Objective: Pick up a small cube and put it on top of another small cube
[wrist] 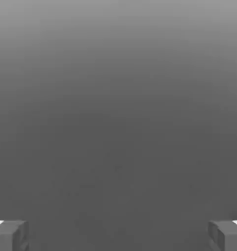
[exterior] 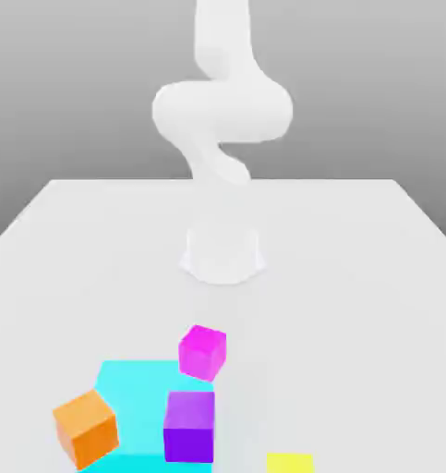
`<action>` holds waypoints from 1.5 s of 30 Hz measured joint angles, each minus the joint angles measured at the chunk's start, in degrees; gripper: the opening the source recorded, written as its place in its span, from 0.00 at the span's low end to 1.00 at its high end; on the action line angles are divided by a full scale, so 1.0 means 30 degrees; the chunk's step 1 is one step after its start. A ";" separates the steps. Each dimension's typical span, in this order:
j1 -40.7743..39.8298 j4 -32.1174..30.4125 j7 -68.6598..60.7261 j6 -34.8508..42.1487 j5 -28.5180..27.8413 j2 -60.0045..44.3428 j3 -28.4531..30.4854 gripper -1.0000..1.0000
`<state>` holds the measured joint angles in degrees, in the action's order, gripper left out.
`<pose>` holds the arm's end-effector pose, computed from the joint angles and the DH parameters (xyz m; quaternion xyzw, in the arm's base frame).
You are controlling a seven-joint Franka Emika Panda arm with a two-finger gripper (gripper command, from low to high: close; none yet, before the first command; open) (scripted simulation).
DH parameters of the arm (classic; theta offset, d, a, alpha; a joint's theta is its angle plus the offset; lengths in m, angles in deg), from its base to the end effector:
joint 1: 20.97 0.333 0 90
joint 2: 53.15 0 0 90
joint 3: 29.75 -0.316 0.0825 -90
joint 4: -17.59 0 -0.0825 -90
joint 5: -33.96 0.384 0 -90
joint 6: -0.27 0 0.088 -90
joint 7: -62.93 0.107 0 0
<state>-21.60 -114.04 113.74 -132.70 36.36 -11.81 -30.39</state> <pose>0.3749 0.0024 0.6863 -0.8380 0.4064 -0.3220 0.1702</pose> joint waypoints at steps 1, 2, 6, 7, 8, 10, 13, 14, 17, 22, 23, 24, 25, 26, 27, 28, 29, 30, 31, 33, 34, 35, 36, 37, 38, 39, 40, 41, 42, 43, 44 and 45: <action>-0.0099 0.0023 0.0726 -0.0167 0.0332 -0.0646 -0.0117 0.50; -0.0189 0.0045 0.1440 -0.0326 0.0629 -0.1266 -0.0238 0.50; -0.0547 0.0131 0.4239 -0.0911 0.1575 -0.3588 -0.0809 0.50; -0.0661 0.0155 0.5030 -0.1070 0.1795 -0.4218 -0.0999 0.50; -0.0755 0.0178 0.5822 -0.1227 0.1973 -0.4830 -0.1179 0.50; -0.0956 0.0221 0.7416 -0.1538 0.2266 -0.6027 -0.1566 0.50; -0.1748 0.0287 0.9792 -0.1992 0.2690 -0.7782 -0.2645 0.50; -0.1842 0.0301 1.0666 -0.2172 0.2701 -0.8374 -0.2855 0.50; -0.2003 0.0341 1.3254 -0.2652 0.2490 -1.0009 -0.3347 0.50; -0.1929 0.0404 1.8606 -0.3613 0.1497 -1.3148 -0.3908 0.50; -0.1831 0.0415 1.9687 -0.3798 0.1226 -1.3750 -0.3911 0.50; -0.1708 0.0426 2.0777 -0.3982 0.0939 -1.4350 -0.3883 0.50; -0.1551 0.0438 2.1871 -0.4164 0.0644 -1.4946 -0.3794 0.50; -0.1384 0.0451 2.2971 -0.4343 0.0340 -1.5541 -0.3689 0.50; -0.1193 0.0464 2.4072 -0.4519 0.0034 -1.6132 -0.3555 0.50; -0.0970 0.0478 2.5170 -0.4693 -0.0268 -1.6720 -0.3382 0.50; -0.0722 0.0493 2.6264 -0.4864 -0.0563 -1.7303 -0.3181 0.50; -0.0367 0.0508 2.7315 -0.5036 -0.0800 -1.7880 -0.2871 0.50; -0.0072 0.0525 2.8394 -0.5202 -0.1074 -1.8456 -0.2615 0.50; 0.0606 0.0559 3.0493 -0.5532 -0.1537 -1.9595 -0.2007 0.50; 0.0957 0.0577 3.1521 -0.5697 -0.1742 -2.0160 -0.1685 0.50; 0.1163 0.0659 3.2075 -0.6059 -0.1911 -2.0791 -0.1484 0.50; 0.1314 0.0771 3.2385 -0.6518 -0.2044 -2.1455 -0.1327 0.50; 0.1414 0.0898 3.2580 -0.7024 -0.2156 -2.2137 -0.1213 0.50; 0.1504 0.1032 3.2707 -0.7556 -0.2256 -2.2827 -0.1104 0.50; 0.1584 0.1150 3.2780 -0.8028 -0.2314 -2.3430 -0.1007 0.00; 0.1584 0.1150 3.2780 -0.8028 -0.2314 -2.3430 -0.1007 0.00; 0.1584 0.1150 3.2780 -0.8040 -0.2314 -2.3430 -0.1007 0.00; 0.1584 0.1150 3.2780 -0.8059 -0.2315 -2.3430 -0.1006 0.00; 0.1584 0.1151 3.2780 -0.8078 -0.2315 -2.3430 -0.1005 0.00; 0.1584 0.1151 3.2780 -0.8098 -0.2315 -2.3431 -0.1005 0.00; 0.1625 0.1212 3.2816 -0.8312 -0.2343 -2.3731 -0.0957 0.00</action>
<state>-16.73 -110.41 212.19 -157.63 29.34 -83.00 -33.27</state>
